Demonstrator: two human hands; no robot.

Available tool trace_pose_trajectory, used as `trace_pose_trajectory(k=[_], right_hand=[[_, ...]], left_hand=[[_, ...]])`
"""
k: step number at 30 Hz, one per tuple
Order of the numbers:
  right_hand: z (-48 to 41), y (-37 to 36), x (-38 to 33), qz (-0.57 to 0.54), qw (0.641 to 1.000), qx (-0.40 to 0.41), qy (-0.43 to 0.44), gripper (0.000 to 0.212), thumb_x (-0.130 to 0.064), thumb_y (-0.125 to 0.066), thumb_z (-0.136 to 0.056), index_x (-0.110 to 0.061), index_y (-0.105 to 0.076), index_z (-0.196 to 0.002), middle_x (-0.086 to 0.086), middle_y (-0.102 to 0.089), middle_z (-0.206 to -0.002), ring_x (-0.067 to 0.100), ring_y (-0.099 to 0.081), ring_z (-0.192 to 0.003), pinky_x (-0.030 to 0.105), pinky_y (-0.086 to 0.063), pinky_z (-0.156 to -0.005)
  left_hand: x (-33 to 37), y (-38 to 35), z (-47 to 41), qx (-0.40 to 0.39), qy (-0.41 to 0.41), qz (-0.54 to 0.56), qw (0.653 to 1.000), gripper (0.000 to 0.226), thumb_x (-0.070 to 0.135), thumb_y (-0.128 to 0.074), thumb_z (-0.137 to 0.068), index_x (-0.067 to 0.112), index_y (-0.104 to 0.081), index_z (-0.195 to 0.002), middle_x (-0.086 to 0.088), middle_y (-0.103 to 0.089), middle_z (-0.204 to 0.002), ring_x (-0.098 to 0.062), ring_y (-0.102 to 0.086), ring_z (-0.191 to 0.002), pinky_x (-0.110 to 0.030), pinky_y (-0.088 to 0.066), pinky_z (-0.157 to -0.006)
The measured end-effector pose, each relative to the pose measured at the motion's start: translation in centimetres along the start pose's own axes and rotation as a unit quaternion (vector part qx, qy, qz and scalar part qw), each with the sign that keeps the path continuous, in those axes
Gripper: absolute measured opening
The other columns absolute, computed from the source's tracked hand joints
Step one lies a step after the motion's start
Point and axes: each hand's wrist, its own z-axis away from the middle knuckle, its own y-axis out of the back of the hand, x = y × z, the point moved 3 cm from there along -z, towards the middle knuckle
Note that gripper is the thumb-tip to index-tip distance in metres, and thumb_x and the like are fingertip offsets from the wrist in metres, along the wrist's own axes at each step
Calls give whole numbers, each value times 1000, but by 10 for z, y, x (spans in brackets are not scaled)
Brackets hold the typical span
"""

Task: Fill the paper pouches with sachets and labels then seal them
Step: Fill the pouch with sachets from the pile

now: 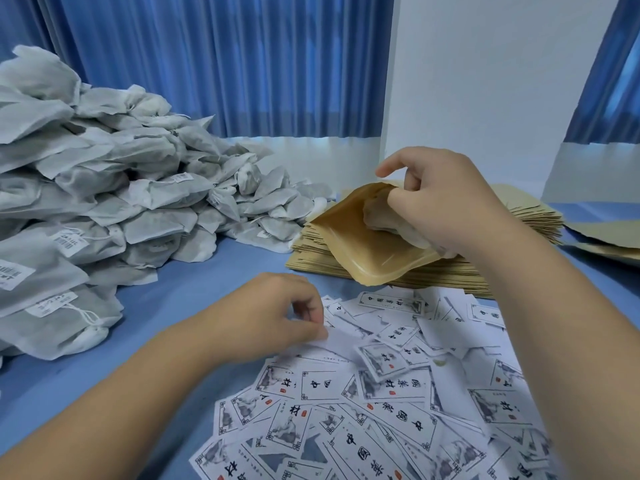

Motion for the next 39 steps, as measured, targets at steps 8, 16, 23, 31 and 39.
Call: trace_pose_trajectory(k=[8,16,23,31,39], right_hand=[[2,-2,-4,2,1000,-15,2,34,-7,-48,-80,-31,-63,-99,-15,-54,-54,12,-46,-31,26,-38,-26],[4,-10,-26,4,998,-39,59,36,-5,-50,-77,-32,-63,-96,-16,-53,-50,-1,-51,-51,11,-38,-48],[13,-14,-51,4,988,-69,139,33,-5,-52,-79,-31,-65,-96,-18,-47,-50,3,-43,-54,13,-36,-52],[17,-18,-55,23,985,-83,150,33,-6,-53,-81,-31,-66,-97,-19,-48,-51,4,-45,-55,14,-35,-52],[24,-18,-66,57,974,-73,205,36,-6,-58,-84,-28,-65,-112,-17,-47,-57,2,-47,-60,14,-37,-59]], left_hand=[[6,23,10,210,-77,-135,965,9,28,-67,-89,23,-68,-81,13,-59,-82,-5,-49,-79,-31,-45,-64],[39,14,8,348,-177,-179,903,3,9,-65,-84,8,-68,-84,-6,-61,-84,-28,-58,-70,-39,-49,-49],[36,-4,-18,204,-60,-292,932,17,-5,-61,-77,7,-66,-89,-7,-54,-100,-24,-43,-89,-37,-46,-58],[28,5,-11,165,-139,-329,919,21,17,-49,-85,18,-68,-94,5,-65,-94,-26,-55,-90,-35,-34,-71],[33,5,-6,127,-131,-345,921,27,25,-42,-89,26,-65,-103,8,-64,-90,-21,-49,-95,-32,-24,-71]])
